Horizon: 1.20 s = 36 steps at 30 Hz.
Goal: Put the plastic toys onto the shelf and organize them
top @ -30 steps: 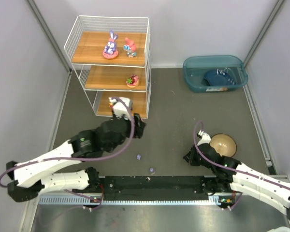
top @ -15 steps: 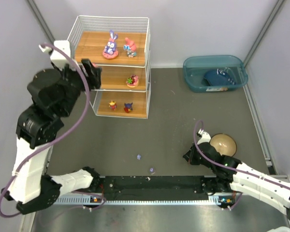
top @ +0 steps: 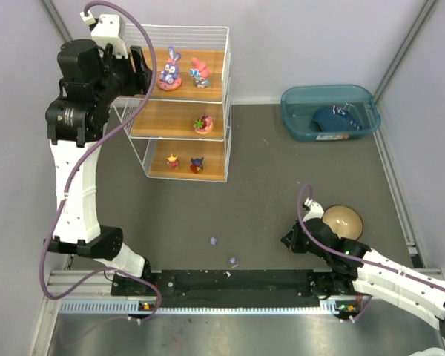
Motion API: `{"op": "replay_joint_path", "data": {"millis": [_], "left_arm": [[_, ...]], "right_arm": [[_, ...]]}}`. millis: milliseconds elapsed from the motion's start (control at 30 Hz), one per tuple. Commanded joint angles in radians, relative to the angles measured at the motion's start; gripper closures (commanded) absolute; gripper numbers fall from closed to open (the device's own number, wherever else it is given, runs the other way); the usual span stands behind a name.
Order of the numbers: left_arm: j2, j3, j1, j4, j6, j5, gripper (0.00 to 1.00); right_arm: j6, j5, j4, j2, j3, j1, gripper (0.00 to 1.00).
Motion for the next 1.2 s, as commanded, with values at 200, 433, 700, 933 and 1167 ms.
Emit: {"op": "replay_joint_path", "data": {"millis": [200,433,700,933,1167], "left_arm": [[0.02,0.066,0.083,0.026,0.034,0.113,1.0],[0.042,0.055,0.124,0.037,0.034,0.179,1.0],[0.079,0.071,0.135,0.043,0.034,0.207,1.0],[0.091,0.068,0.136,0.037,0.036,0.193,1.0],[0.086,0.061,0.136,0.032,0.062,0.175,1.0]], "right_arm": [[-0.012,0.021,-0.004,0.001,0.059,-0.014,1.0],[-0.023,0.018,-0.032,0.004,0.078,-0.016,1.0],[-0.019,0.024,-0.037,0.012,0.084,-0.016,1.0],[-0.019,0.028,-0.04,0.01,0.084,-0.016,1.0],[-0.032,0.036,-0.04,0.026,0.088,-0.016,1.0]]}}
